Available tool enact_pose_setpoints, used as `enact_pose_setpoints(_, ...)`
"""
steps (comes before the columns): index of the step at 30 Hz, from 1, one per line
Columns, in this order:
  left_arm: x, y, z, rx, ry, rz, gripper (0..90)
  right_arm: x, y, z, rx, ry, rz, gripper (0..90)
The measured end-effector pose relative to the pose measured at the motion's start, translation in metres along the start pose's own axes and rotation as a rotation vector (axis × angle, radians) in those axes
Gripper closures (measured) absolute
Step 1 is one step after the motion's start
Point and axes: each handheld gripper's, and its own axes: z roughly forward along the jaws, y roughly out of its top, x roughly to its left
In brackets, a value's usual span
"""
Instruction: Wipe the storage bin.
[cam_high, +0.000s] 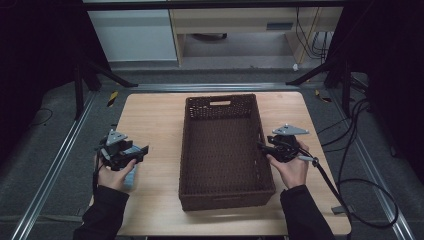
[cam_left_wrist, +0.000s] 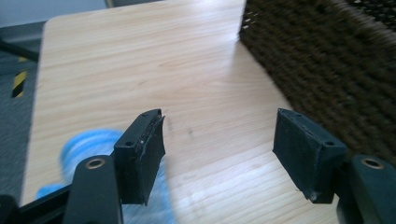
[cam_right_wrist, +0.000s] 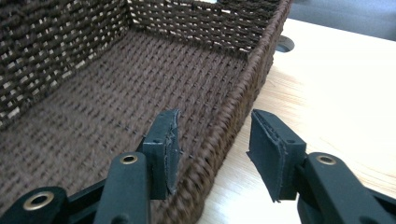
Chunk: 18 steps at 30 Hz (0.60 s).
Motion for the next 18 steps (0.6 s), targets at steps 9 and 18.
enact_pose_setpoints(9,0.025,-0.026,-0.012,0.007,0.057,-0.038,33.8,-0.002,-0.007,0.004,0.032,0.034,0.013,50.5)
enact_pose_setpoints(18,0.031,-0.041,-0.008,0.054,0.054,-0.014,31.2,0.001,-0.009,0.005,0.015,0.032,0.011,56.4)
